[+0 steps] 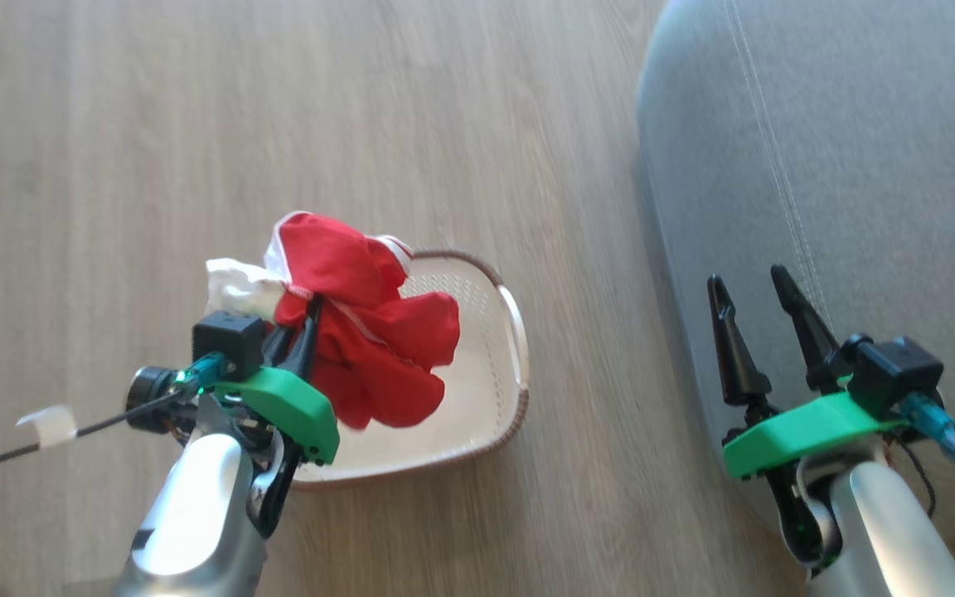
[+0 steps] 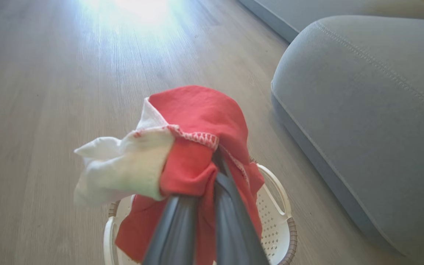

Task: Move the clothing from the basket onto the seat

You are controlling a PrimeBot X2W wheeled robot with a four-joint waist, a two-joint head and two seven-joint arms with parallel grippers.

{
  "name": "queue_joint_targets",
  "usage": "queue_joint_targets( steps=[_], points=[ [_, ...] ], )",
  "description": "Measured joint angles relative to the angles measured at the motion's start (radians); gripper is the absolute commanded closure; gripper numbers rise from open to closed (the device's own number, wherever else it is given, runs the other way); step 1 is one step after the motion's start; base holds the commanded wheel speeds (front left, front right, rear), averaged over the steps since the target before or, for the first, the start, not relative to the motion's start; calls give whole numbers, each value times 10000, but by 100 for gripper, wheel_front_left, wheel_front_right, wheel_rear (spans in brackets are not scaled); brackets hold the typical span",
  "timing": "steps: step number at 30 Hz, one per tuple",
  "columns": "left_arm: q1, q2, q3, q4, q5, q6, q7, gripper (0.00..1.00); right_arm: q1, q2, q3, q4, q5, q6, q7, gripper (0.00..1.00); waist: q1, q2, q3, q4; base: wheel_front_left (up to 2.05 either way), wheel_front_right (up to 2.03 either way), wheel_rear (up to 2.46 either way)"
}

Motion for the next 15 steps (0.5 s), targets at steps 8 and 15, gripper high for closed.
queue_joint_targets(
  steps=[8,15],
  points=[
    [1406,-171,548,-2197,326,-19,-2,100,756,-6,-54,58,0,0,0,0,0,0,-1230,637,0,0,0],
    [2524,-201,771,-3402,36,65,-2,100,1314,2,-215,-38,0,0,0,0,0,0,-2087,996,0,0,0]
  ],
)
